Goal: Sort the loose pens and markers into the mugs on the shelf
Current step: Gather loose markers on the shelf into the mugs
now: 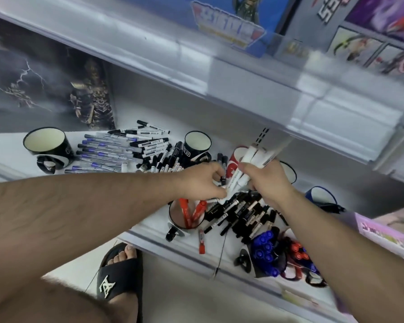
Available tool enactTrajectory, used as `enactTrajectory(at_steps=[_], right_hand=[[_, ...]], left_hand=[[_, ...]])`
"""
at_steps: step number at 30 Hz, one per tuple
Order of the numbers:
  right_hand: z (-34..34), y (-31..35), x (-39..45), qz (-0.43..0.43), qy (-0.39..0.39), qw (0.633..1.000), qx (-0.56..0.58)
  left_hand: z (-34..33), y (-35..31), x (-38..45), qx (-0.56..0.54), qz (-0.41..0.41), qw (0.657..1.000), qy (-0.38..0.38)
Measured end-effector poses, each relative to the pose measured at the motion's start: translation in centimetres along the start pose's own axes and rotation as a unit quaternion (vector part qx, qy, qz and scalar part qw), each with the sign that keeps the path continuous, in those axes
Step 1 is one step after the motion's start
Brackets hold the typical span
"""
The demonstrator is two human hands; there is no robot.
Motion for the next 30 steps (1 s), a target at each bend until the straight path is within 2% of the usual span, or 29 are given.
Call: enactTrajectory(at_steps=[4,6,10,13,17,21,22,23,25,26,27,28,30], right_hand=[[-0.7,0.8,-2.2,-0.025,0.040,0.993,0.105],[-1.1,1.5,-3.2,-0.032,0.070,0.987,0.138],[-1.2,1.4,-3.7,-0.059,0.105,0.989,0.088],[-1.7,0.3,-4.1,-0.085,0.138,0.986,0.037],[-4.6,-1.3,-5.6,-0.155,0.203,0.957,0.136],[-4.4,-1.5,-5.7,-0.156,0.305,0.932,0.120],[-3.6,-1.6,-5.1,-0.151,0.297,0.937,0.104],[-2.6,-1.9,-4.2,-0.149,0.255,0.952,0.083],[-0.8,-3.2,-1.4,-0.150,0.109,0.983,0.006],[-0.1,-4.2,0.2,-0.138,0.045,0.987,-0.066],[0.1,-5.3,1.6,-0.115,0.015,0.979,-0.167],[0.0,-6.5,2.7,-0.091,0.020,0.958,-0.273],[-0.6,-9.2,4.5,-0.063,0.072,0.894,-0.437]], left_hand=[[-2.1,-2.1,-1.2,-0.130,-0.032,0.989,0.070],[-3.0,-2.2,-1.6,-0.189,-0.020,0.979,0.080],[-3.0,-1.4,-1.8,-0.220,-0.010,0.973,0.061],[-2.3,-1.1,-1.7,-0.209,-0.015,0.977,0.032],[-1.5,-0.9,-1.8,-0.163,-0.023,0.986,0.021],[0.0,0.6,-1.8,-0.046,0.032,0.998,0.008],[0.4,1.0,-1.9,-0.044,0.044,0.998,-0.005],[0.9,1.5,-1.9,-0.058,0.054,0.997,-0.025],[2.1,2.3,-2.1,-0.097,0.073,0.990,-0.073],[2.6,2.7,-2.1,-0.110,0.081,0.986,-0.094],[3.0,3.3,-2.1,-0.123,0.088,0.982,-0.110],[3.2,3.7,-2.1,-0.136,0.093,0.979,-0.122],[3.3,4.4,-1.9,-0.166,0.100,0.972,-0.135]])
Point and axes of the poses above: each hand's wrist, its own x-axis towards the middle knuckle, its own z-axis out of the back of the hand, y = z × x, the point moved 3 cm from there along x, towards the middle knuckle, and after that the axes turned 1 degree about -x, right-handed, at the moved point
